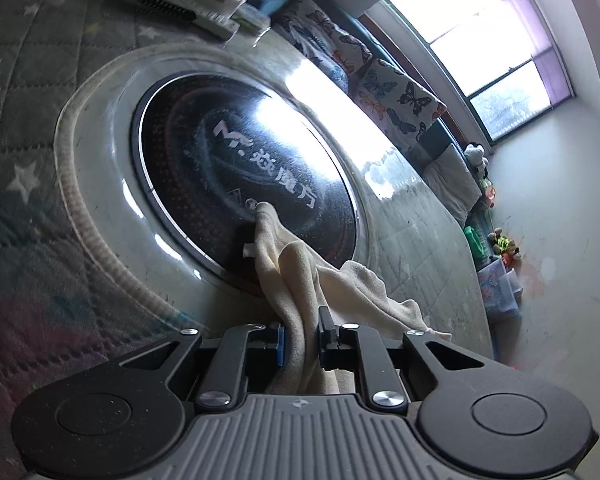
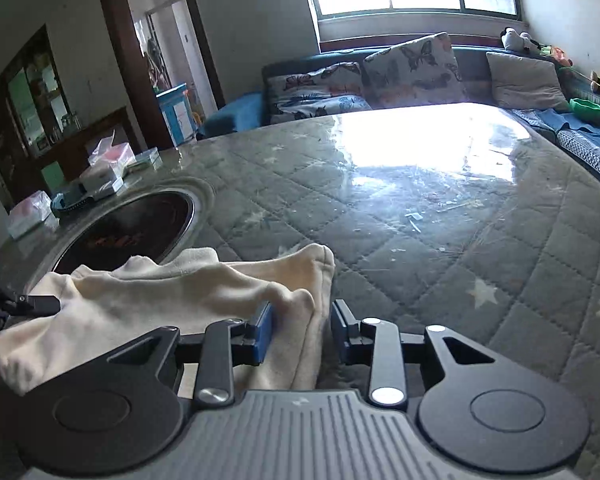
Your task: Fold clothes
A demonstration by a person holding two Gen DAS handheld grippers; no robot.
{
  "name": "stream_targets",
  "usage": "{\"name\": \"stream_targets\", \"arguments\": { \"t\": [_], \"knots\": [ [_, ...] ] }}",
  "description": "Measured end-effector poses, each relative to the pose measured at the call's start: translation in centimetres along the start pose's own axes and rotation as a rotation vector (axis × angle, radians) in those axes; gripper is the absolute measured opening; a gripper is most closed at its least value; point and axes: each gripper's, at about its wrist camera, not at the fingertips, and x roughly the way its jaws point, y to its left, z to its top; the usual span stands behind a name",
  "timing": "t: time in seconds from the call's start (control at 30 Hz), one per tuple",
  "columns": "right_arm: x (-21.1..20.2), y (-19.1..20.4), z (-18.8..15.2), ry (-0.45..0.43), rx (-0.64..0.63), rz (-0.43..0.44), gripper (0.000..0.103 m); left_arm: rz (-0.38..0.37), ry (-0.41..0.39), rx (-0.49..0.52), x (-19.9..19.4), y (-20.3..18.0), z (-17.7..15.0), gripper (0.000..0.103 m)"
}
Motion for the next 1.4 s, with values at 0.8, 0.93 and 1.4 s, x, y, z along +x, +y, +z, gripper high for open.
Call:
{"name": "stream_targets", "arguments": {
  "t": [0.8,0.93,1.4],
  "knots": [
    [-9.3,-7.6,2.1,-0.23,0.021,-0.22,0.008,-0.147,0.065,0.438,7.6,-16.7,-3.1,0.014],
    [-10.5,-10.4,2.4,-0.248,0.03,-0.306,0.008,-0.172,0.104,0.482,10.5,-19.4,-4.6,0.014],
    [-8.1,-15.8,0.3,-0.128,0.106,-0.491,0.012,-0.013,0.133,0.613,14.0,-20.1,-7.3,0.042]
  ]
}}
